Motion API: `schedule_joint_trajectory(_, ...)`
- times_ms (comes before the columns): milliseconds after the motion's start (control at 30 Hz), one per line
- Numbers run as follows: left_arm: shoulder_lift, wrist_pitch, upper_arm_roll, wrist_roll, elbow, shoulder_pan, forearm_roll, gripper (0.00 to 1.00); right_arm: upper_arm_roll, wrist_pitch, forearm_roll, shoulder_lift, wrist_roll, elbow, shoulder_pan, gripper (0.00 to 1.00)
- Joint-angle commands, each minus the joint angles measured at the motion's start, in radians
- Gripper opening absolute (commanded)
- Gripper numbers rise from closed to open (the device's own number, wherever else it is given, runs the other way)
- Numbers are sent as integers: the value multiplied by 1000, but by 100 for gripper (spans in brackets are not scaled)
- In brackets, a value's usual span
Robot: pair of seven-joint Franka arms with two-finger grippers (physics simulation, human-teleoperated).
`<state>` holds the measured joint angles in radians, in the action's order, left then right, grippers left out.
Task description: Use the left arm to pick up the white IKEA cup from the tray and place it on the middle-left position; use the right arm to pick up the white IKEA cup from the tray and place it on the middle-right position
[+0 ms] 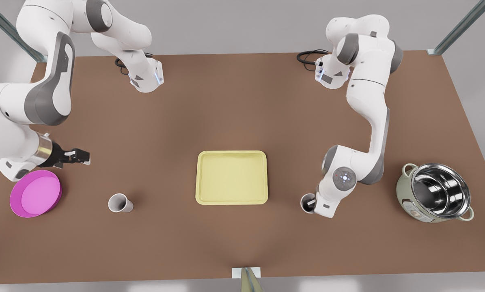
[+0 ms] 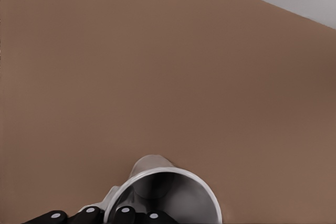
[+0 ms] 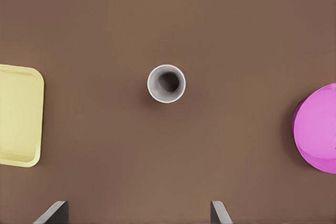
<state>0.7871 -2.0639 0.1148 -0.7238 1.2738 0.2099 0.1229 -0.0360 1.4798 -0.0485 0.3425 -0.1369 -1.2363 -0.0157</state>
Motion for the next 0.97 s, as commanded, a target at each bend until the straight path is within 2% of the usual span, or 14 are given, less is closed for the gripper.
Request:
schedule_joint_trajectory(0, 1, -108, 0, 561, 29, -24, -11, 10, -2, -9, 1, 6, 161, 18, -1, 100)
schedule_joint_trajectory(300, 17, -282, 3, 649, 82, -58, -14, 10, -1, -9, 1, 10, 164, 24, -1, 100)
schedule_joint_trajectory(333, 17, -291, 3, 649, 88, -58, -16, 14, 1, -9, 1, 10, 164, 24, 0, 100)
schedule_joint_trajectory(367, 17, -291, 3, 650, 88, -58, -17, 100, -1, -9, 1, 10, 164, 24, -1, 100)
schedule_joint_trajectory(500, 15, -288, 3, 650, 87, -63, -16, 100, -1, -9, 1, 10, 164, 24, -1, 100)
schedule_joint_trajectory(533, -11, -215, 2, 649, 79, -60, -6, 100, -1, -9, 1, 10, 164, 24, -1, 100)
schedule_joint_trajectory(567, -104, 49, 8, 649, 38, -50, 84, 100, -1, -9, 1, 10, 164, 24, -1, 100)
schedule_joint_trajectory(600, -166, 332, 13, 664, -83, -29, 123, 100, -1, -9, 1, 10, 164, 24, -1, 100)
schedule_joint_trajectory(633, -262, 476, 17, 658, -94, -27, 92, 100, -1, -9, 1, 10, 164, 24, -1, 100)
schedule_joint_trajectory(667, -370, 628, -9, 662, -90, -85, -113, 100, -1, -9, 1, 10, 164, 24, -1, 100)
schedule_joint_trajectory(700, -508, 615, -7, 693, 69, -142, -152, 100, -1, -9, 1, 10, 164, 24, -1, 100)
schedule_joint_trajectory(733, -695, 366, -21, 698, 378, -149, -152, 100, -1, -9, 1, 10, 164, 24, -1, 100)
schedule_joint_trajectory(933, -655, 324, -44, 693, 325, -159, -115, 100, -2, -1, 1, 10, 163, 26, -3, 100)
